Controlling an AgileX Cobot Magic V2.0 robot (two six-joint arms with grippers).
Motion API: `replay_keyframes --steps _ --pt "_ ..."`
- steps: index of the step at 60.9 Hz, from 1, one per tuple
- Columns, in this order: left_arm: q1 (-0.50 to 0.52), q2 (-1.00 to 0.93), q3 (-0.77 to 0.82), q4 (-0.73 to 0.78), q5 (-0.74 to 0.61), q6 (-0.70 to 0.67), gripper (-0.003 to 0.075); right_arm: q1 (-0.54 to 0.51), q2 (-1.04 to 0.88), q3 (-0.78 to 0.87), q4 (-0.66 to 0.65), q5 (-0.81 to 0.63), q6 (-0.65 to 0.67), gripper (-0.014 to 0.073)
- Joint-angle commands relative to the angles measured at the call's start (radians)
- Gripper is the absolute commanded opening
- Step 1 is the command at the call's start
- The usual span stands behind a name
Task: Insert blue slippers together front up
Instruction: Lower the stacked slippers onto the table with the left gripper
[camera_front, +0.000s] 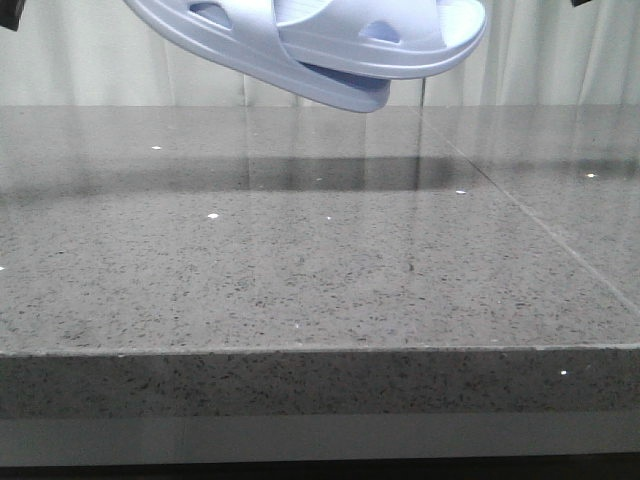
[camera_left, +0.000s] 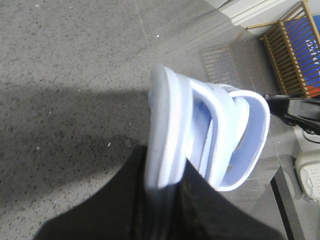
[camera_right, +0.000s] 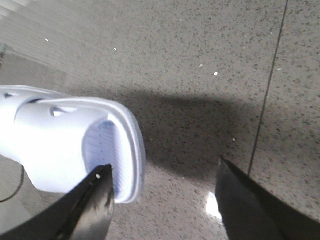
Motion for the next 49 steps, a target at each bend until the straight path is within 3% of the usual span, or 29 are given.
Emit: replay_keyframes --steps 1,27,38,44,49 --pt "-0.006 -0.024 0.000 -0.074 -0.006 -0.025 -0.0019 -0.004 -0.071 -0.037 0.022 0.044 -0.002 0.0475" --pt "-0.030 0.071 0.147 -0.124 0.009 -0.027 -0.0019 -0.004 -0.078 -0.037 0.020 0.033 -0.002 0.0474" --pt "-0.030 0.075 0.164 -0.065 -0.037 -0.027 -0.0013 -0.004 -0.078 -0.037 0.020 0.032 -0.002 0.0474" --pt "-0.030 0.075 0.164 -0.015 -0.057 -0.027 0.0050 -0.004 -0.078 -0.037 0.020 0.032 -0.002 0.0474" --pt "-0.030 0.075 0.164 0.023 -0.073 -0.027 0.0156 -0.004 -0.078 -0.037 0.020 0.032 -0.002 0.0474"
